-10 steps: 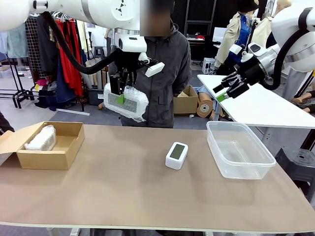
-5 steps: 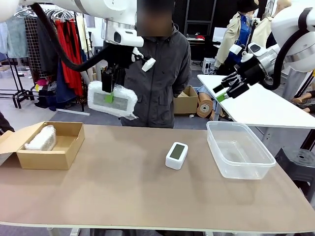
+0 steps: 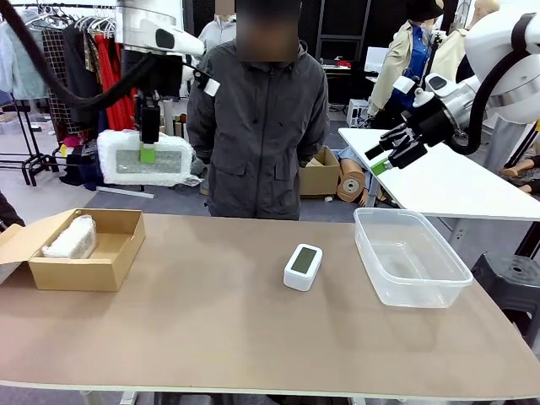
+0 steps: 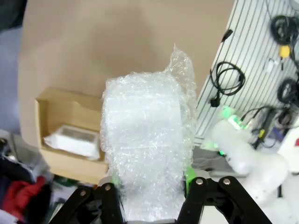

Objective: Separate and place wrapped and unwrapped clocks.
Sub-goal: If the picked Digital clock is wrapped, place it in the Package Box ; if not, place it in the Organizing box.

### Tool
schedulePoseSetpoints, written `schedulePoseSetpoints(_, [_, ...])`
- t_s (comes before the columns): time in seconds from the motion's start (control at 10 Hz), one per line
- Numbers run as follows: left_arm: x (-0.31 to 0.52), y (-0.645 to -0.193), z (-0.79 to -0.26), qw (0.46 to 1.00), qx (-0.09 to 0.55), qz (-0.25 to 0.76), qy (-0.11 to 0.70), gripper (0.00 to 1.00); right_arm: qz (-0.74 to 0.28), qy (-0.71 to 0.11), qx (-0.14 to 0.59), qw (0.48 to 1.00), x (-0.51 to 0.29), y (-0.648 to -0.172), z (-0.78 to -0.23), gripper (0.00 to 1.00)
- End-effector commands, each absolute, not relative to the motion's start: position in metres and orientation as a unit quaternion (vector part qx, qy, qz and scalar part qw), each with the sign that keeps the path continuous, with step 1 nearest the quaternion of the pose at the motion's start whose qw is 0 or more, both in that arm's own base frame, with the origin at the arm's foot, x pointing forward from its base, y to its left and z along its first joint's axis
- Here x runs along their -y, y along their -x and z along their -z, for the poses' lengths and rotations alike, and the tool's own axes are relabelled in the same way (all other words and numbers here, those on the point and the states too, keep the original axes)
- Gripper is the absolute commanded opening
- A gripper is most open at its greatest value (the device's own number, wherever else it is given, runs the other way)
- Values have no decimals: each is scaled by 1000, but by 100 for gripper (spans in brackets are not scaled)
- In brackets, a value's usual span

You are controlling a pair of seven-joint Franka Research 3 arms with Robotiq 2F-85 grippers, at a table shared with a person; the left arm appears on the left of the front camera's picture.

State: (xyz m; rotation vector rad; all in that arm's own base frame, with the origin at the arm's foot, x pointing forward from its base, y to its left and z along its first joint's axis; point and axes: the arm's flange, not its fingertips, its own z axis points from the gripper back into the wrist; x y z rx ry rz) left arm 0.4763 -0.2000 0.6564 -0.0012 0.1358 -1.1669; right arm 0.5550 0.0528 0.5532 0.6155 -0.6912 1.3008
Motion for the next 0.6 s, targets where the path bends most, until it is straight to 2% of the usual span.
schedulePoseSetpoints(0.0, [173, -462, -641, 886, -57, 459, 37, 0, -584, -274, 312, 698, -53, -555, -555, 100])
schedulePoseSetpoints(0.4, [117, -452, -610, 934, -61, 347, 64, 0, -584, -274, 312, 698, -53, -555, -555, 100])
schedulePoseSetpoints(0.5, [106, -447, -602, 949, -57, 309, 13, 0, -584, -274, 312, 698, -53, -555, -555, 100])
